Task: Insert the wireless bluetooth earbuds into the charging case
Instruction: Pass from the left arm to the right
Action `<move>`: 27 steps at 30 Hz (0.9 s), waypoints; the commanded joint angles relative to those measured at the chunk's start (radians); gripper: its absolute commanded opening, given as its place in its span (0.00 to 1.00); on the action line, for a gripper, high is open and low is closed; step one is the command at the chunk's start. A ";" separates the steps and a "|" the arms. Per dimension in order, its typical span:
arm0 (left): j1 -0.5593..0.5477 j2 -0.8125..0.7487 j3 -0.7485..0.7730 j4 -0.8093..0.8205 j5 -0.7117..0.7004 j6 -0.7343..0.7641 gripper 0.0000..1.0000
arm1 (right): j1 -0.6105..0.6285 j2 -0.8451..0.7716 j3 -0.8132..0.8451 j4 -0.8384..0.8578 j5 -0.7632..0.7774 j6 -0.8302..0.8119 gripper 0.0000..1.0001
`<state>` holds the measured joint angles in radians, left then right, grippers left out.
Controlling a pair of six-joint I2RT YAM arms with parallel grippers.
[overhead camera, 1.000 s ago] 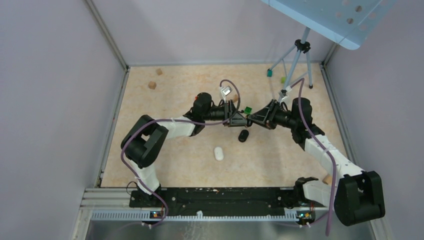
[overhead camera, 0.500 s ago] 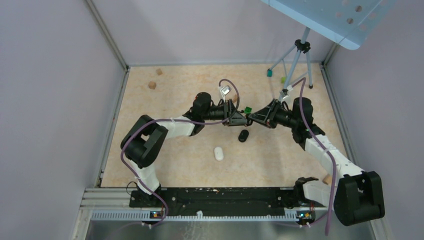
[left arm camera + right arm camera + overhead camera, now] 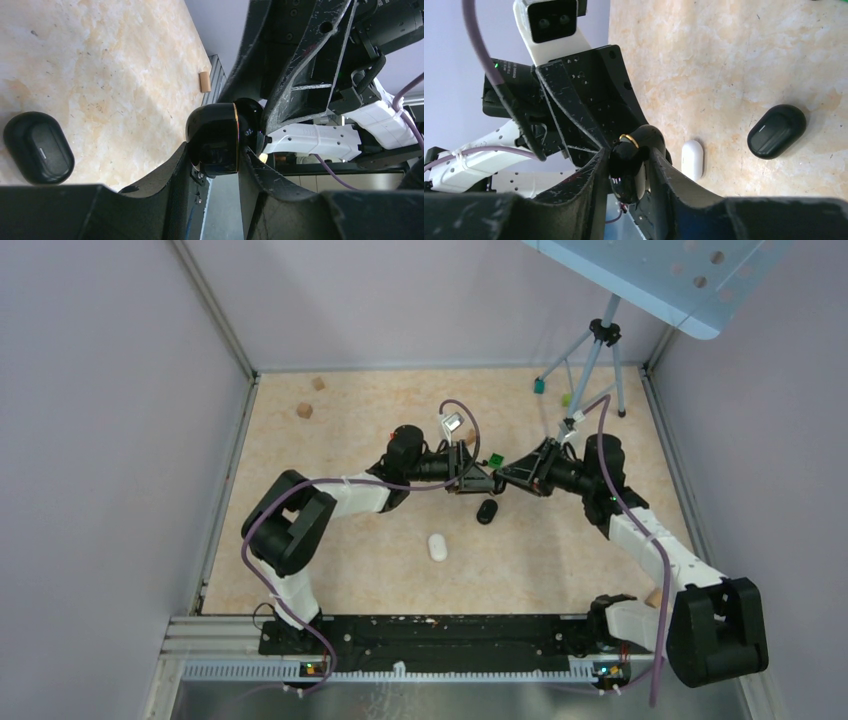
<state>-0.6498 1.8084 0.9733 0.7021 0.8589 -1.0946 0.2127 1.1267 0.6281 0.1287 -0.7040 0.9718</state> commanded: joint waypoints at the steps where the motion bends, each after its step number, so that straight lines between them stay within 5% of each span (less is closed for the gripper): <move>1: -0.002 -0.047 0.027 0.053 0.014 0.018 0.18 | -0.007 -0.004 0.033 0.002 -0.002 -0.019 0.26; 12: -0.002 -0.050 0.027 0.050 0.012 0.020 0.18 | -0.007 -0.016 0.034 -0.036 -0.016 -0.038 0.13; 20: -0.002 -0.045 0.035 0.053 0.030 0.021 0.24 | -0.006 0.011 -0.101 0.317 -0.088 0.192 0.00; 27: 0.004 -0.040 0.041 0.064 0.057 0.016 0.35 | -0.025 0.044 -0.205 0.628 -0.124 0.382 0.00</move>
<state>-0.6365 1.8084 0.9733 0.6758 0.8886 -1.0843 0.1909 1.1481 0.4763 0.4824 -0.7509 1.1938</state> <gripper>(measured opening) 0.410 0.230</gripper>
